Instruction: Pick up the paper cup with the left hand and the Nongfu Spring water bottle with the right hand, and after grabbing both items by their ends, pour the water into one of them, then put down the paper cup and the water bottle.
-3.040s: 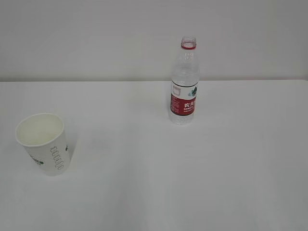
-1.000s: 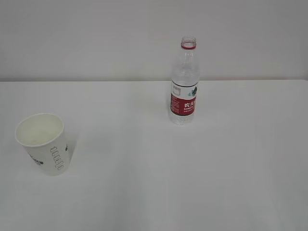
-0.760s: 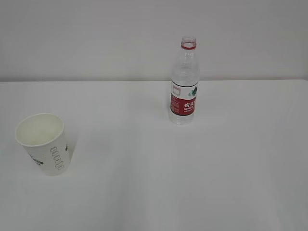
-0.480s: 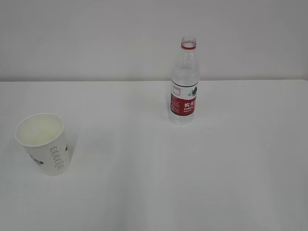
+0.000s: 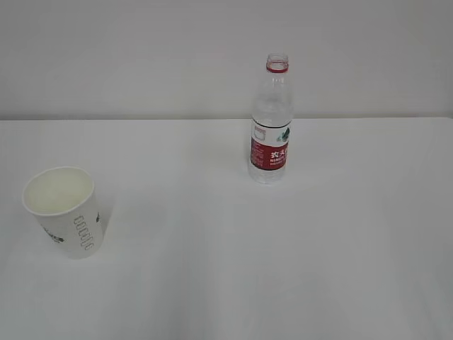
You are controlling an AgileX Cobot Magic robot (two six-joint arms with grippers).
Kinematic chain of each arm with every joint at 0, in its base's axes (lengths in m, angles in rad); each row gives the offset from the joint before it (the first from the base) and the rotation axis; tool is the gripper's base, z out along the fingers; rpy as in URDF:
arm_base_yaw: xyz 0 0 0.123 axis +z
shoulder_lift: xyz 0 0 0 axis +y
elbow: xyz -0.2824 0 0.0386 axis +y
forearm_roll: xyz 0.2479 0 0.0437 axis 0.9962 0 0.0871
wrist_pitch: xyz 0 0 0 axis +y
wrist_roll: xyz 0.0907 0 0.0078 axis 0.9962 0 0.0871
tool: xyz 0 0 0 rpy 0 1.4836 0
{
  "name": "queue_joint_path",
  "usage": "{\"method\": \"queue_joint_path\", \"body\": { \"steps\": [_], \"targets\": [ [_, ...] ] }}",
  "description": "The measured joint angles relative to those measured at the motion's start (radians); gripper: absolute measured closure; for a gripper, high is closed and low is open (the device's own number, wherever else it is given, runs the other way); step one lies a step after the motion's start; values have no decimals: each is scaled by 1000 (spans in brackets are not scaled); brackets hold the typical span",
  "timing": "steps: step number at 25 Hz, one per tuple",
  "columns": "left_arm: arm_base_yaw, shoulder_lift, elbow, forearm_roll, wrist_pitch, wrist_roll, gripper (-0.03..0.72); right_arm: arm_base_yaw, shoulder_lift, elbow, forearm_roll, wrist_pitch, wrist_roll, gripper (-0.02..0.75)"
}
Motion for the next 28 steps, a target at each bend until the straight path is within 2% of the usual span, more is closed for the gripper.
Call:
{"method": "queue_joint_path", "body": {
  "steps": [22, 28],
  "targets": [
    [0, 163, 0, 0, -406, 0, 172, 0, 255, -7, 1, -401, -56, 186],
    [0, 219, 0, 57, -482, 0, 172, 0, 311, -7, 1, -459, -65, 186]
  ]
}}
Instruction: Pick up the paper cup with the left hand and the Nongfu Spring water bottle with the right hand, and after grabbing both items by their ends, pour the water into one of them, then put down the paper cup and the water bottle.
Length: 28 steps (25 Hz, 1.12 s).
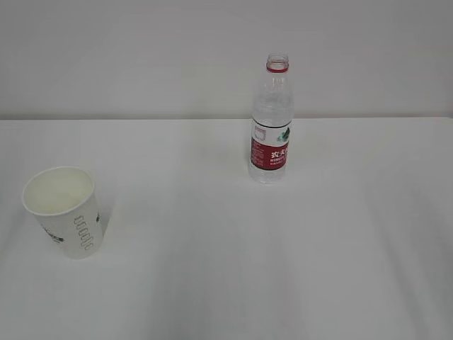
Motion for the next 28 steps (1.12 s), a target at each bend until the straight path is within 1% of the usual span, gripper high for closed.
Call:
{"method": "queue_joint_path", "body": {
  "steps": [12, 15, 28],
  "targets": [
    [0, 129, 0, 19, -148, 0, 174, 0, 92, 0, 0, -116, -4, 187],
    [0, 171, 0, 43, -171, 0, 174, 0, 124, 0, 0, -150, -4, 187],
    [0, 268, 0, 65, -286, 0, 174, 0, 310, -13, 0, -250, -4, 187]
  ]
}}
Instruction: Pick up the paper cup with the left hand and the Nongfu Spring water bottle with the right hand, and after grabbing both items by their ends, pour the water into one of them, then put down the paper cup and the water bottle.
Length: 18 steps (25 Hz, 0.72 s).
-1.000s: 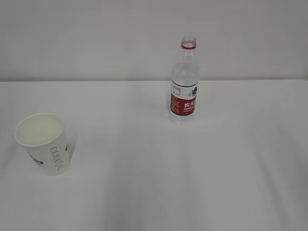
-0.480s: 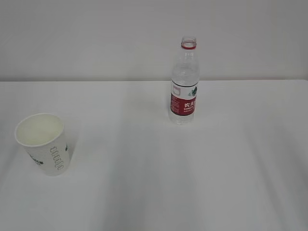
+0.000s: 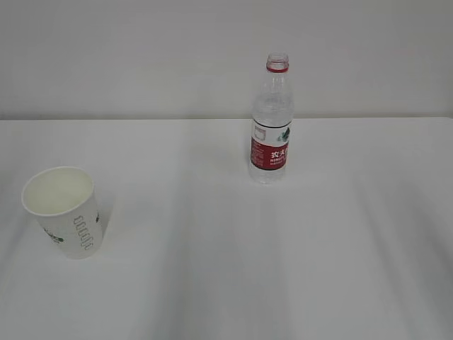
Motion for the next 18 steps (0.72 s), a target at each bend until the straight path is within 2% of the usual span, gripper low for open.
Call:
{"method": "queue_joint_path", "body": {
  "steps": [15, 18],
  "targets": [
    [0, 210, 0, 1, -199, 0, 174, 1, 129, -37, -2, -125, 0, 188],
    [0, 263, 0, 1, -243, 0, 174, 29, 147, -37, -4, -133, 0, 188]
  ]
}}
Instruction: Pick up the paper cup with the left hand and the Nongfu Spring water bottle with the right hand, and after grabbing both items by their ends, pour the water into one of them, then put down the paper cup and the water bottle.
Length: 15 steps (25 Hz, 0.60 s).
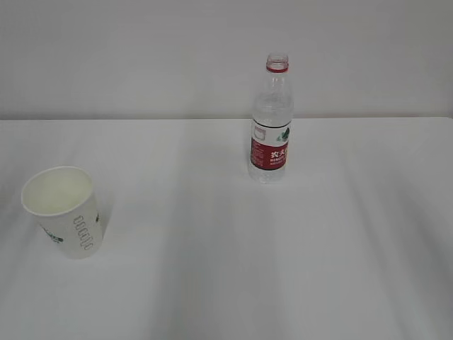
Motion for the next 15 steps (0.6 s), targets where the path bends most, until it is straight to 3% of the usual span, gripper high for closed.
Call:
{"method": "queue_joint_path", "body": {
  "steps": [6, 15],
  "targets": [
    [0, 70, 0, 0, -36, 0, 174, 119, 79, 0, -34, -62, 0, 188],
    [0, 81, 0, 0, -36, 0, 174, 169, 219, 0, -37, -128, 47, 188]
  ]
}}
